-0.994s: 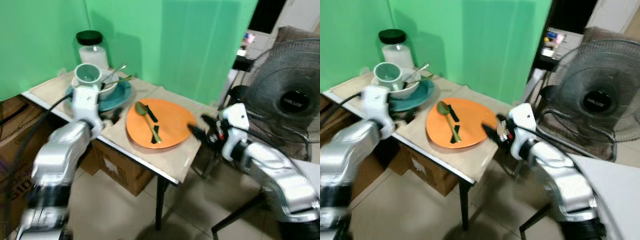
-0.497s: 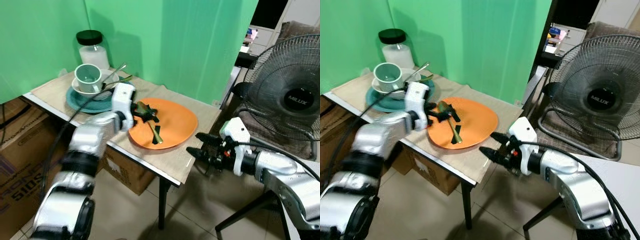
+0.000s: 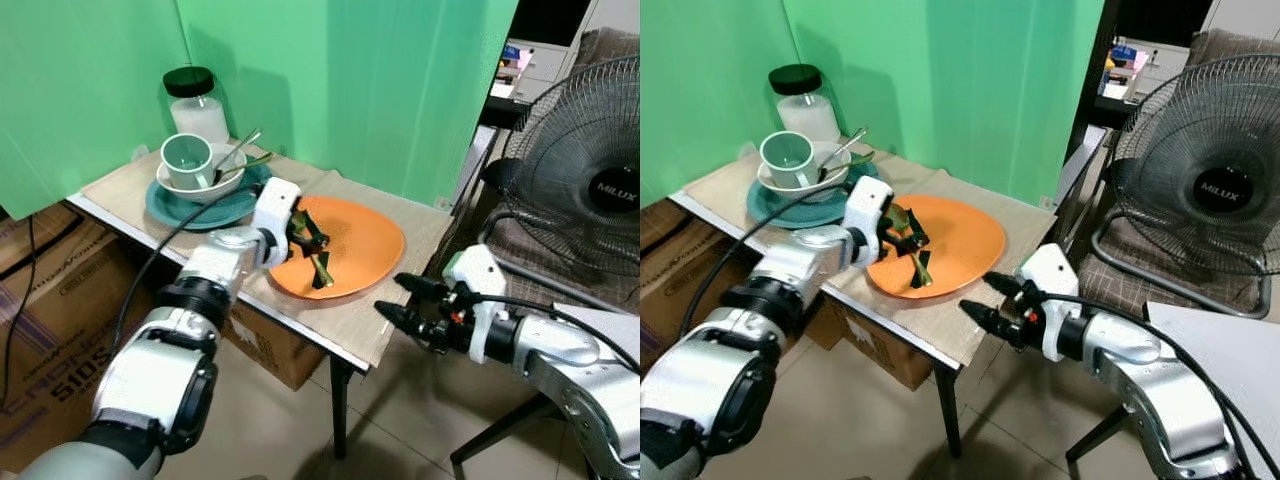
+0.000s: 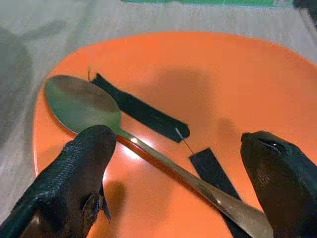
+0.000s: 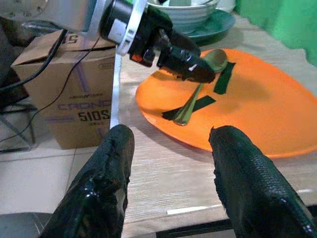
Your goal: Setting the table
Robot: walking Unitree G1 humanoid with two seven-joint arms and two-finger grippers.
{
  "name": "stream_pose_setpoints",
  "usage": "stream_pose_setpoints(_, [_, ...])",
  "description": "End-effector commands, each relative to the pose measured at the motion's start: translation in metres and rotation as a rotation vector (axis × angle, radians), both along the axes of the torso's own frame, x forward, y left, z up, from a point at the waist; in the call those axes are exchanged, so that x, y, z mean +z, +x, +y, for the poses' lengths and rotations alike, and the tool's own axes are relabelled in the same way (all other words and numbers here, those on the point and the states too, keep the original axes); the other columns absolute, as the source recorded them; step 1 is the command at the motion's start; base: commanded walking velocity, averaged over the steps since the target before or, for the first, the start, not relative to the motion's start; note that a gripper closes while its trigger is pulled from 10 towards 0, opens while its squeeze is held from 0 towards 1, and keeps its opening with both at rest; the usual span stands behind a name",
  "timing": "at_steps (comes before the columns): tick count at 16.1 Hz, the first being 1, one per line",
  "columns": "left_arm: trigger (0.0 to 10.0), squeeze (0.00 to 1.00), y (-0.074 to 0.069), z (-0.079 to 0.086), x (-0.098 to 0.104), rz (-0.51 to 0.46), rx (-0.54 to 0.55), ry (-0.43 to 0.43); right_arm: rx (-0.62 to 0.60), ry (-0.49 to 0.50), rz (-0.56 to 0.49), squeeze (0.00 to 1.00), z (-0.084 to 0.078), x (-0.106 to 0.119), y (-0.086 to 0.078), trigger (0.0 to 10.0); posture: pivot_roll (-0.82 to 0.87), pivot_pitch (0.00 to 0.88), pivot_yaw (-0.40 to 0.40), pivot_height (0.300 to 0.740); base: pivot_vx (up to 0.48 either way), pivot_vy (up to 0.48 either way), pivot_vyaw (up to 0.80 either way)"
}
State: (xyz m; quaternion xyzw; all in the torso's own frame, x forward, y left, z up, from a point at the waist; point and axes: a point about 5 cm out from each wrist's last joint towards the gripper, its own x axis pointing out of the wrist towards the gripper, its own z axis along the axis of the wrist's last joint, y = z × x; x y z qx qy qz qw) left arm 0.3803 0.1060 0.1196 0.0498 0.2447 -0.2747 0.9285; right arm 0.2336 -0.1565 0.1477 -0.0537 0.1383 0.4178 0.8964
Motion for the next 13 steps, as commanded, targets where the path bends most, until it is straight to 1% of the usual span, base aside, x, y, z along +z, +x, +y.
stream_pose_setpoints(1, [10.0,0.0,0.002,0.001,0.001,-0.01,0.008,0.025,-0.005,0.007,-0.006,0.0,-0.001,0.004,-0.003,10.0,-0.17,0.0,0.108,0.74,0.0,0.0,0.0])
stream_pose_setpoints(4, [10.0,0.0,0.001,0.002,-0.004,0.008,0.023,0.035,-0.006,0.006,-0.004,0.0,-0.001,0.003,-0.004,10.0,-0.17,0.0,0.108,0.74,0.0,0.0,0.0])
stream_pose_setpoints(6, [10.0,0.0,-0.002,0.009,-0.014,0.029,0.067,0.064,0.023,0.007,0.004,0.0,0.002,0.004,-0.005,10.0,-0.16,0.0,0.099,0.74,0.0,0.0,0.0])
stream_pose_setpoints(7, [10.0,0.0,-0.002,0.011,-0.015,0.029,0.069,0.072,0.03,0.006,0.005,0.0,0.002,0.004,-0.005,10.0,-0.16,0.0,0.099,0.74,0.0,0.0,0.0])
stream_pose_setpoints(10, [10.0,0.0,-0.003,0.022,-0.02,0.033,0.087,0.115,0.051,0.002,0.01,0.0,0.003,0.004,-0.005,10.0,-0.16,0.0,0.091,0.74,0.0,0.0,0.0])
stream_pose_setpoints(12, [10.0,0.0,-0.006,0.037,-0.024,0.039,0.078,0.15,0.062,-0.001,0.011,0.0,0.003,0.004,-0.004,10.0,-0.15,0.0,0.084,0.74,0.0,0.0,0.0])
stream_pose_setpoints(13, [10.0,0.0,-0.006,0.043,-0.023,0.042,0.072,0.151,0.065,-0.003,0.01,0.0,0.003,0.005,-0.003,10.0,-0.15,0.0,0.082,0.74,0.0,0.0,0.0])
